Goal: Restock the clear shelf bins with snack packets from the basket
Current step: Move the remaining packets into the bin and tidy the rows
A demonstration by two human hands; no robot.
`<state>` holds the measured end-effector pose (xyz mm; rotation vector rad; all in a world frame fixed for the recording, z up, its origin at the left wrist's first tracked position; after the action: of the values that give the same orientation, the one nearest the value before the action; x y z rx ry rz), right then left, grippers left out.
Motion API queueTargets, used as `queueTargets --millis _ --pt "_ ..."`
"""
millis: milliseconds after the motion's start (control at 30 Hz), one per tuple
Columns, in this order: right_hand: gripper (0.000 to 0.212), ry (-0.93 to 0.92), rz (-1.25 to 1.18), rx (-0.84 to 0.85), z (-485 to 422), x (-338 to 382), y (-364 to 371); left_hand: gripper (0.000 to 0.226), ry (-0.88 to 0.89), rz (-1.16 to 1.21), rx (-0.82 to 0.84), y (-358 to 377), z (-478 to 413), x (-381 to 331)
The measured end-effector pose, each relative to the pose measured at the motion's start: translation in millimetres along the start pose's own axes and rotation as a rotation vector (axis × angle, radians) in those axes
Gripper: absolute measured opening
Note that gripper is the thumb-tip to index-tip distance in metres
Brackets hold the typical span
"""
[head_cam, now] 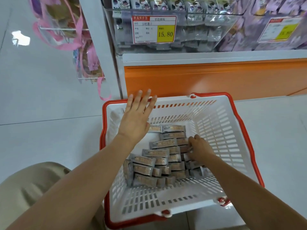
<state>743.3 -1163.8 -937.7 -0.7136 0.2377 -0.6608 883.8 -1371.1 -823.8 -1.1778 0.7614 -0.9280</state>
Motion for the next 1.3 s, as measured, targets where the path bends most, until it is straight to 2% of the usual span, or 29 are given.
queueTargets --millis 133,267,433,500,667,767,833,900,1067,1300 --pt "0.022 -0.066 -0.246 -0.184 20 -8 -31 0.094 -0.006 0.003 0.02 -2 0 0" --pt "0.017 -0.268 -0.508 -0.278 47 0 -72 0.094 0.001 0.03 0.057 -6 2 -1" --pt "0.028 -0.45 -0.676 -0.462 100 25 -145 0.087 0.008 0.012 0.129 -13 4 1" --pt "0.031 -0.525 -0.709 -0.544 121 31 -174 0.088 0.015 -0.008 0.062 -25 10 3" --pt "0.029 -0.685 -0.778 -0.812 178 38 -241 0.095 -0.032 -0.172 -0.342 -90 35 15" --pt "0.02 -0.745 -0.86 -0.969 206 40 -272 0.09 -0.015 -0.199 -0.552 -136 47 23" --pt "0.019 -0.779 -0.928 -1.03 216 46 -291 0.083 -0.039 -0.184 -0.634 -164 51 29" --pt "0.017 -0.79 -0.971 -1.065 222 53 -311 0.078 -0.079 -0.175 -0.655 -186 49 34" --pt "0.015 -0.77 -0.908 -1.163 239 76 -360 0.075 -0.126 -0.157 -0.545 -201 34 45" --pt "0.016 -0.791 -0.843 -1.135 223 125 -406 0.076 -0.088 -0.122 -0.549 -204 31 50"
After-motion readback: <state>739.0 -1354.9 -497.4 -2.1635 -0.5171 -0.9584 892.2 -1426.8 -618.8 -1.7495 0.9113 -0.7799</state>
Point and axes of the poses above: each hand's wrist, its own z-axis away from the middle knuckle, its own y-axis out of the palm, x = y × z, the point moved 8 cm from there along -z, towards the middle knuckle, and after that the axes turned 13 degrees about x, right-handed, at the moved point
